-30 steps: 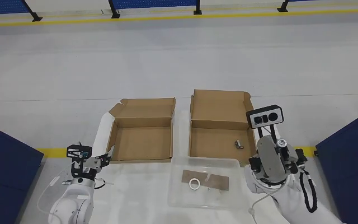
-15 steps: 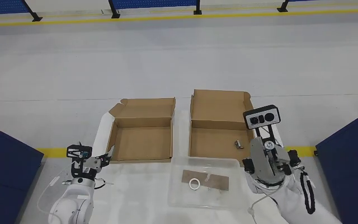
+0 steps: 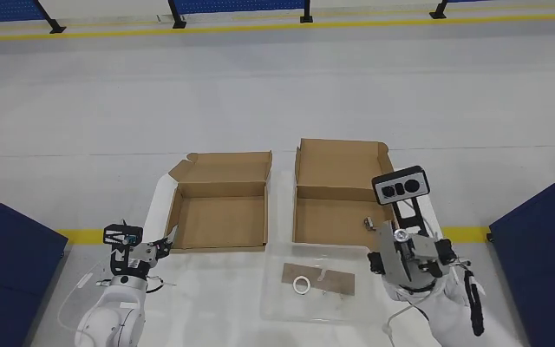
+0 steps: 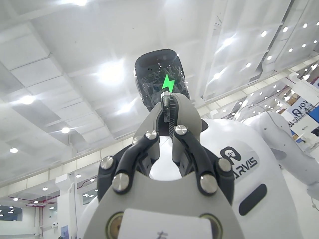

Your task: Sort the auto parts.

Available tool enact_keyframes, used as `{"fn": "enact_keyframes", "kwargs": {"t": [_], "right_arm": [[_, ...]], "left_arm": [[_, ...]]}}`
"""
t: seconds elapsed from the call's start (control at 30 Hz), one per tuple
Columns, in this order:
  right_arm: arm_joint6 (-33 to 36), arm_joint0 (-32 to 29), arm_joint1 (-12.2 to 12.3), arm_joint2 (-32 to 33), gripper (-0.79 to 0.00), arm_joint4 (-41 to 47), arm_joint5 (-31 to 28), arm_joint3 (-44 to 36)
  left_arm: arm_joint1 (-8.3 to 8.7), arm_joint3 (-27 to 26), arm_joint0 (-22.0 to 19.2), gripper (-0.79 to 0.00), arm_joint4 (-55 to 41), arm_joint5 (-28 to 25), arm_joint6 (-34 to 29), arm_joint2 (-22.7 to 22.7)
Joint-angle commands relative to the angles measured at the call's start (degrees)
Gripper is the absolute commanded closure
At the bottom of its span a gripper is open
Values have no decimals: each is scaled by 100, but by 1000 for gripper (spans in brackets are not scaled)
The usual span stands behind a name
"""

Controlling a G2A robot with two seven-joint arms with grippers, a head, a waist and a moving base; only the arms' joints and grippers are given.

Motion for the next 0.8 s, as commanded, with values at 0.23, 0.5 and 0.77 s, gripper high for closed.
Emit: {"fn": "enact_keyframes", "kwargs": {"t": [0.23, 0.5, 0.77], "right_arm": [[300, -74, -175, 45, 0, 478, 70, -5], [586, -92, -354, 72, 0, 1023, 100, -40], [768, -85, -526, 93, 0, 1385, 164, -67]], "left_arm": [[0, 0, 0, -785, 0, 0, 0, 0], [0, 0, 0, -785, 0, 0, 0, 0], [0, 0, 0, -785, 0, 0, 0, 0]]}}
